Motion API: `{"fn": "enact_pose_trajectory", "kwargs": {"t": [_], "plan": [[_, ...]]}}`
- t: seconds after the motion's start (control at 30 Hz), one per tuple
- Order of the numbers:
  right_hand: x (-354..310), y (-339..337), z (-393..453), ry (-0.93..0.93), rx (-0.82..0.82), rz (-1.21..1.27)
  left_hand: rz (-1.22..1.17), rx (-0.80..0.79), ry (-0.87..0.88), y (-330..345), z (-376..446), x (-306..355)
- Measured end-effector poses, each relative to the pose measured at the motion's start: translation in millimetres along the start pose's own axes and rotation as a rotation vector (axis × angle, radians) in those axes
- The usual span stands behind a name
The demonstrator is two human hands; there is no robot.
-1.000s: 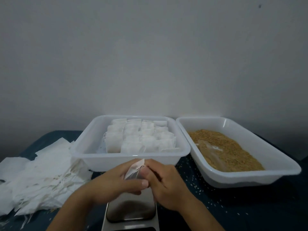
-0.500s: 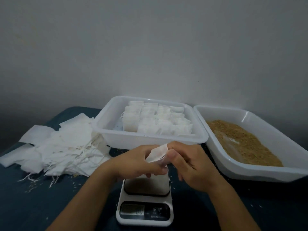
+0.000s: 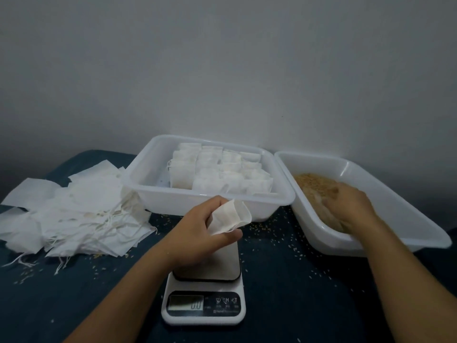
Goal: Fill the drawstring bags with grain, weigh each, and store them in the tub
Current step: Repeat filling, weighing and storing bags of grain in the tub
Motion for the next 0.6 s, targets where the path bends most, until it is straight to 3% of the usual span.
{"fn": "enact_pose_trajectory", "kwargs": {"t": [0.1,0.23,0.47,0.6], "plan": [[8,14,8,0.052,-0.144,-0.114,0.007,0.029,0.035,2,0,1],[4,19,7,0.085,-0.214,-0.205,0.001,0.060,0.046,2,-2,3],[5,12,9,0.125,-0.177,-0.222,0.002,0.040,0.022,4,-1,2],[20,-9,9,0.171,-0.057,-0.325,0.026,0.029,0.024,6,0,3]]}}
Point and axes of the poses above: each hand's wrist, its own z-axis towards the middle knuckle, its own y-axis out of the palm, x = y × z, the point moved 6 cm from there along z, towards the middle knuckle, and after that the axes turned 14 degrees about -x, right-handed, at the moved point
